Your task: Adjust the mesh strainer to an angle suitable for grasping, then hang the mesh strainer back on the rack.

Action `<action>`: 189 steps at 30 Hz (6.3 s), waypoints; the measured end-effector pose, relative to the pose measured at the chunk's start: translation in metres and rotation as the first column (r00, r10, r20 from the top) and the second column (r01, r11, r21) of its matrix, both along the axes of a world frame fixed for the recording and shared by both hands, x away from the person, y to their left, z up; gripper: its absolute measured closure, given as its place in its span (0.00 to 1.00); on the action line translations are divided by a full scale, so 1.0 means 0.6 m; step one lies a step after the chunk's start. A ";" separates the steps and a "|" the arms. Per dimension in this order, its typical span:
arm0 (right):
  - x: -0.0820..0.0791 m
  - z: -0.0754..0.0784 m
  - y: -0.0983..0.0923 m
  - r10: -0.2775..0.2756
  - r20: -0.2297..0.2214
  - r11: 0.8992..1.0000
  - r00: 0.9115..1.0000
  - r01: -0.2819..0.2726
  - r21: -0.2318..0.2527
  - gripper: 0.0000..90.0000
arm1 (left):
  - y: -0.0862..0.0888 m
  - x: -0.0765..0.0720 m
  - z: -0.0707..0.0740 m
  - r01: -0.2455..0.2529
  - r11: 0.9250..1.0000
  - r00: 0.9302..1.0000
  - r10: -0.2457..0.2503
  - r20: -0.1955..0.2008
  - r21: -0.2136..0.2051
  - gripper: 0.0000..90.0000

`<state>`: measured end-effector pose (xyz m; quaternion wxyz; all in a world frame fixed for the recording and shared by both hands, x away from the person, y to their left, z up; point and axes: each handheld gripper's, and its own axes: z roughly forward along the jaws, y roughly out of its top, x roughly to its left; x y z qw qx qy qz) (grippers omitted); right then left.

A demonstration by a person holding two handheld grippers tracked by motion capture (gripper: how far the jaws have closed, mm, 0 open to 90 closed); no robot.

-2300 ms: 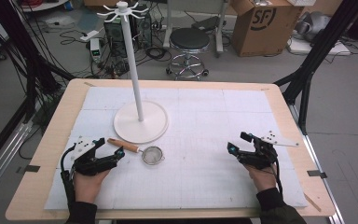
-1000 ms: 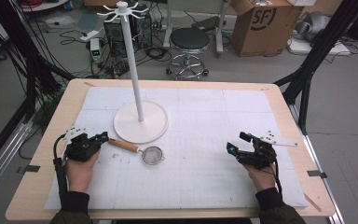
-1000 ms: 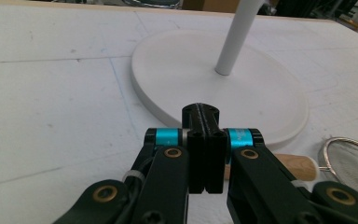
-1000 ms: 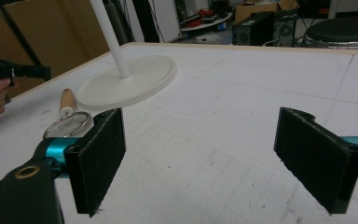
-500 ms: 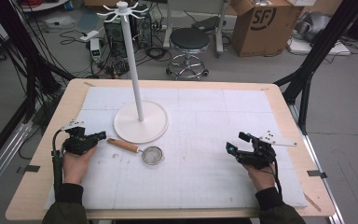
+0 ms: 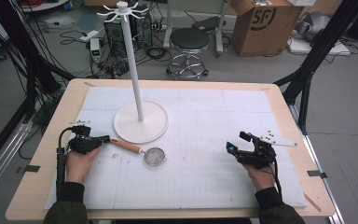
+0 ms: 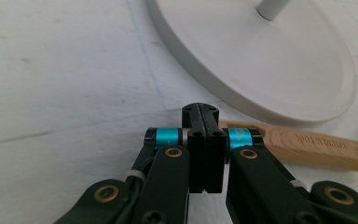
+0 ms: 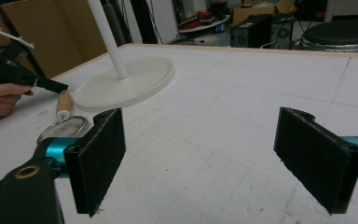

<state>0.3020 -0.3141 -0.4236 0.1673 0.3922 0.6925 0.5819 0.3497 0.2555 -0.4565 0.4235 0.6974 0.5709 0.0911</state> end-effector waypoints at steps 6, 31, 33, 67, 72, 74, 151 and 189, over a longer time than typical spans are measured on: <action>0.000 0.000 0.000 -0.002 0.008 1.000 1.000 0.002 -0.002 0.17 | -0.019 0.000 0.002 0.039 0.999 0.999 -0.039 0.016 0.029 1.00; 0.006 -0.005 0.013 0.017 -0.001 1.000 1.000 -0.017 -0.005 0.18 | -0.028 0.017 -0.002 0.077 0.997 0.997 -0.077 0.014 -0.001 1.00; 0.005 -0.004 0.012 0.015 -0.005 1.000 1.000 -0.015 0.000 0.18 | -0.036 0.015 -0.002 0.091 0.996 0.996 -0.091 0.009 -0.003 1.00; -0.051 0.020 0.176 0.315 0.012 0.944 0.949 -0.312 -0.109 0.24 | -0.177 -0.047 0.001 0.148 0.986 0.987 -0.152 0.047 0.071 1.00; -0.050 0.021 0.175 0.316 -0.004 0.946 0.949 -0.315 -0.075 0.24 | -0.201 -0.046 0.001 0.152 0.983 0.985 -0.159 0.067 0.100 1.00; -0.050 0.020 0.177 0.318 -0.014 0.946 0.948 -0.318 -0.068 0.24 | -0.207 -0.048 0.002 0.148 0.982 0.984 -0.158 0.079 0.117 1.00; -0.022 -0.015 0.398 0.189 -0.434 0.732 0.881 -0.421 -0.536 0.56 | -0.095 -0.168 0.023 0.113 0.993 0.949 -0.100 0.300 -0.025 0.34; 0.036 -0.001 0.393 0.280 -0.581 0.648 0.764 -0.597 -0.473 0.77 | -0.092 -0.170 0.023 0.091 0.995 0.949 -0.077 0.307 -0.033 0.35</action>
